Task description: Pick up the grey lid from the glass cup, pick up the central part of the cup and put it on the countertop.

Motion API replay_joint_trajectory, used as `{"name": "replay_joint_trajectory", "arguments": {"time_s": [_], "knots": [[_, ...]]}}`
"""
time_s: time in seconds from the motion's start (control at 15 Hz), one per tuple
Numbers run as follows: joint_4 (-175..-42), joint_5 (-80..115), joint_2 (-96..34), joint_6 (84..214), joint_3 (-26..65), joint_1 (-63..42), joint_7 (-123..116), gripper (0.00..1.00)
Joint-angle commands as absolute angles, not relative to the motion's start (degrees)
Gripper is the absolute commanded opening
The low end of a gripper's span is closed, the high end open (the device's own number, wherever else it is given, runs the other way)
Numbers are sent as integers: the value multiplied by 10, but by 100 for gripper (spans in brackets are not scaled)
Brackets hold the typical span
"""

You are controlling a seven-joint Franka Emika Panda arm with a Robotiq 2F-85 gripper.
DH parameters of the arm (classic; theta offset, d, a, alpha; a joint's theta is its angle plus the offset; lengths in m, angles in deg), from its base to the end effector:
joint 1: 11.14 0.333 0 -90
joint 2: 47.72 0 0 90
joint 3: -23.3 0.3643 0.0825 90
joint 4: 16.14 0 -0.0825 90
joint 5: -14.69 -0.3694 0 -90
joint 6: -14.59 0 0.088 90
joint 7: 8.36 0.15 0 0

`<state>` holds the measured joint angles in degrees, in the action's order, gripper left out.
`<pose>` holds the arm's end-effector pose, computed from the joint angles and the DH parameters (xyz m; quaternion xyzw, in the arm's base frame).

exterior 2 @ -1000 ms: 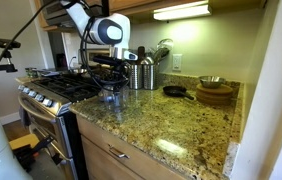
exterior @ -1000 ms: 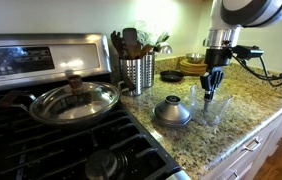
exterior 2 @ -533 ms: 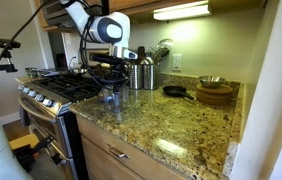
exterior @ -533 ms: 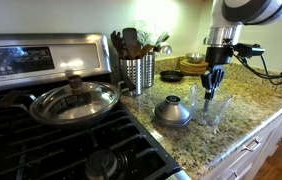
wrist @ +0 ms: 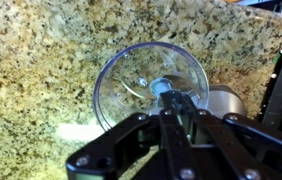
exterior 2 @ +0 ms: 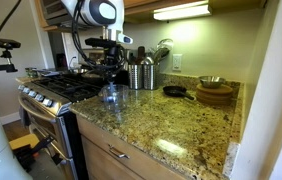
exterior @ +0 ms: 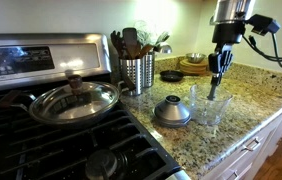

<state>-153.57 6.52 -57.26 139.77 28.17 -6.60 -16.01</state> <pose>0.4368 0.0830 0.3903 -0.9929 -0.1053 0.0243 0.0499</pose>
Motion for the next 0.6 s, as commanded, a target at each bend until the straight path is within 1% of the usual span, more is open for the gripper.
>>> {"name": "replay_joint_trajectory", "arguments": {"time_s": [0.0,0.27,0.53], "knots": [[-1545,69,-641,1354,285,-57,-141,9],[-1532,69,-680,1328,295,-41,-142,9],[-1531,61,-692,1327,318,-11,-140,9]]}}
